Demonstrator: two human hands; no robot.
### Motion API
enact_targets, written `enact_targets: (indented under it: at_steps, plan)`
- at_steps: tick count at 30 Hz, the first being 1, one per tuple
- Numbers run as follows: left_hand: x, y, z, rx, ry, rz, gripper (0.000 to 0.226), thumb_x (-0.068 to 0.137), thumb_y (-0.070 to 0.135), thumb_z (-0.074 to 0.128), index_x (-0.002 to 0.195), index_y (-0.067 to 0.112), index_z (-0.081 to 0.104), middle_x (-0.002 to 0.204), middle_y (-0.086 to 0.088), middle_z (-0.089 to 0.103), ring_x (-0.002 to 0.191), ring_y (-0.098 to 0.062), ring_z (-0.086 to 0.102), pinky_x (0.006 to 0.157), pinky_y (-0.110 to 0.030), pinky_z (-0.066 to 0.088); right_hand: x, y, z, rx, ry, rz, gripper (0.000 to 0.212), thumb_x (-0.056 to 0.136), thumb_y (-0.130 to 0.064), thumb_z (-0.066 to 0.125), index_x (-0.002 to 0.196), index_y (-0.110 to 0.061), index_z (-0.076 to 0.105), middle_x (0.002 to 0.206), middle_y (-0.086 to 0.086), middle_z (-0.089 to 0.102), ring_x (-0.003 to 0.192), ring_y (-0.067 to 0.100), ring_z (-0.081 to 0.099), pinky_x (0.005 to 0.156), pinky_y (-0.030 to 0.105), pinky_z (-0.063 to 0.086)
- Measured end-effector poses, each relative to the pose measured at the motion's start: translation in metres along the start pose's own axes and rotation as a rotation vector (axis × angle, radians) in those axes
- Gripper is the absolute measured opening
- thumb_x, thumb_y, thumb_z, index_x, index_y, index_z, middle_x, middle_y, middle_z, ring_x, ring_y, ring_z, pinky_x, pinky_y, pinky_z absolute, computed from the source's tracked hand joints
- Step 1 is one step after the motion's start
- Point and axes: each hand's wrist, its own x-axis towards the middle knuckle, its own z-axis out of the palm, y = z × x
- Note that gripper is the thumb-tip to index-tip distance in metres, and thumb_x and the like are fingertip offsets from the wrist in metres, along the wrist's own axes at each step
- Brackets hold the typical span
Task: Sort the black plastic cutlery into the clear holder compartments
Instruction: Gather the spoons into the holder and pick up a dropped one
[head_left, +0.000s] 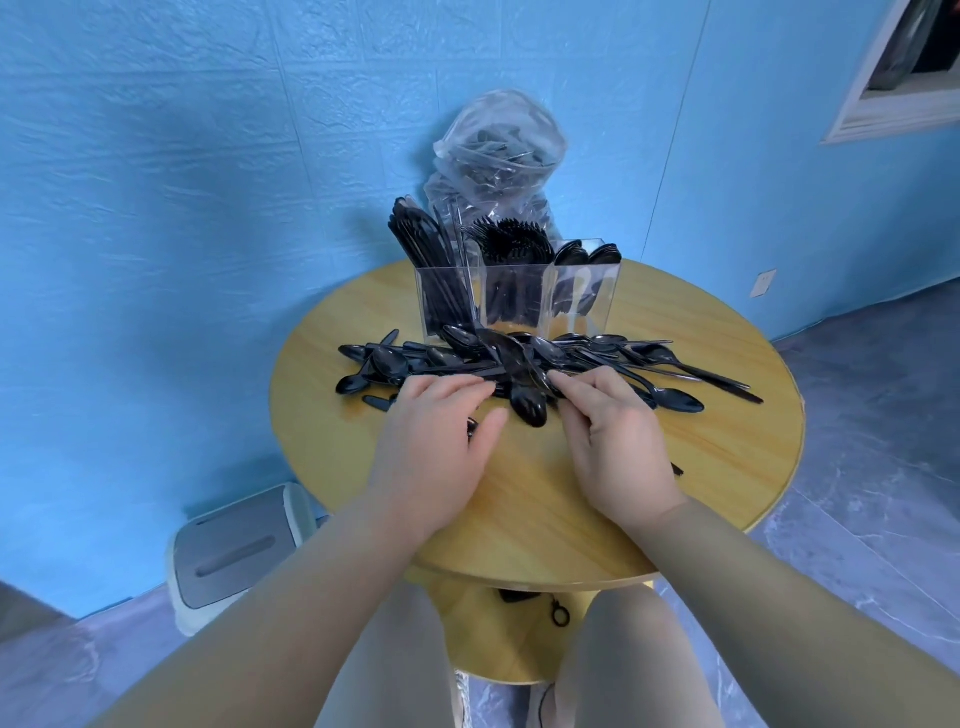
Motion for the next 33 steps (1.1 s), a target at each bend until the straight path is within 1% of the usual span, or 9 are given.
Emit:
enact_targets:
  at_steps: [4,7,9,11,18,22,28,31,33]
  plan:
    - [0.026,0.021,-0.007,-0.251,-0.076,-0.109,0.04,0.099,0.038,0.04,0.133,0.022,0.055,0.126,0.006,0.061,0.113,-0.008,0.054,0.094,-0.014,0.034,0.021,-0.01,-0.004,0.193,-0.126,0.211,0.03,0.095,-0.006,0.052,0.123,-0.009,0.063,0.083,-0.006,0.05,0.078,0.007,0.05,0.071,0.002,0.034]
    - [0.04,0.028,-0.005,-0.254,-0.062,-0.116,0.034,0.1,0.035,0.038,0.112,0.016,0.063,0.097,-0.002,0.068,0.092,-0.018,0.06,0.088,-0.037,0.048,0.035,-0.019,-0.006,0.272,-0.249,0.198,0.02,0.096,-0.008,0.048,0.098,-0.016,0.066,0.081,-0.004,0.047,0.077,0.012,0.047,0.067,0.012,0.036]
    - [0.045,0.028,-0.004,-0.208,-0.042,-0.107,0.033,0.1,0.033,0.036,0.101,0.012,0.061,0.086,-0.003,0.063,0.083,-0.02,0.058,0.08,-0.041,0.048,0.04,-0.023,-0.007,0.25,-0.329,0.165,0.025,0.098,-0.011,0.045,0.078,-0.023,0.053,0.078,-0.002,0.043,0.073,0.013,0.045,0.065,0.022,0.033]
    - [0.047,0.026,-0.004,-0.193,-0.06,-0.088,0.031,0.101,0.031,0.034,0.096,0.012,0.059,0.081,-0.001,0.061,0.079,-0.02,0.057,0.077,-0.039,0.047,0.044,-0.024,-0.011,0.2,-0.386,0.121,0.033,0.1,-0.014,0.042,0.07,-0.03,0.042,0.076,-0.007,0.038,0.069,0.006,0.041,0.061,0.02,0.029]
    - [0.043,0.02,-0.003,-0.361,-0.139,-0.09,0.024,0.102,0.024,0.031,0.105,0.016,0.054,0.089,0.005,0.065,0.085,-0.009,0.065,0.083,-0.038,0.053,0.052,-0.016,-0.014,0.093,-0.319,-0.01,0.022,0.096,-0.017,0.053,0.079,-0.012,0.066,0.069,-0.013,0.043,0.066,0.006,0.041,0.063,0.026,0.029]
    - [0.041,0.017,-0.002,-0.359,-0.128,-0.069,0.026,0.102,0.024,0.03,0.107,0.014,0.053,0.09,0.002,0.061,0.09,-0.014,0.062,0.085,-0.042,0.052,0.056,-0.02,-0.014,0.337,-0.314,0.245,0.011,0.09,-0.019,0.064,0.095,-0.014,0.073,0.077,-0.003,0.07,0.069,0.011,0.064,0.072,0.027,0.053]
    - [0.038,0.014,-0.002,-0.347,-0.11,0.002,0.018,0.101,0.02,0.033,0.105,0.017,0.05,0.097,0.0,0.055,0.087,-0.012,0.054,0.081,-0.032,0.047,0.06,-0.025,-0.013,0.603,-0.339,0.465,0.02,0.093,-0.012,0.059,0.077,-0.022,0.066,0.069,0.002,0.068,0.061,0.012,0.066,0.063,0.025,0.058]
    - [0.036,0.015,-0.001,-0.401,-0.143,-0.027,0.014,0.101,0.02,0.033,0.104,0.02,0.047,0.09,0.0,0.057,0.084,-0.013,0.057,0.075,-0.034,0.049,0.059,-0.025,-0.012,0.502,-0.351,0.391,0.019,0.094,-0.012,0.058,0.079,-0.017,0.068,0.067,-0.003,0.067,0.058,0.005,0.064,0.064,0.023,0.057]
    - [0.034,0.016,-0.001,-0.411,-0.175,-0.04,0.013,0.102,0.021,0.031,0.107,0.025,0.042,0.085,0.002,0.058,0.072,-0.004,0.057,0.064,-0.022,0.046,0.059,-0.021,-0.01,0.397,-0.329,0.339,0.019,0.092,-0.013,0.059,0.076,-0.018,0.069,0.066,-0.005,0.067,0.061,0.008,0.064,0.069,0.028,0.057]
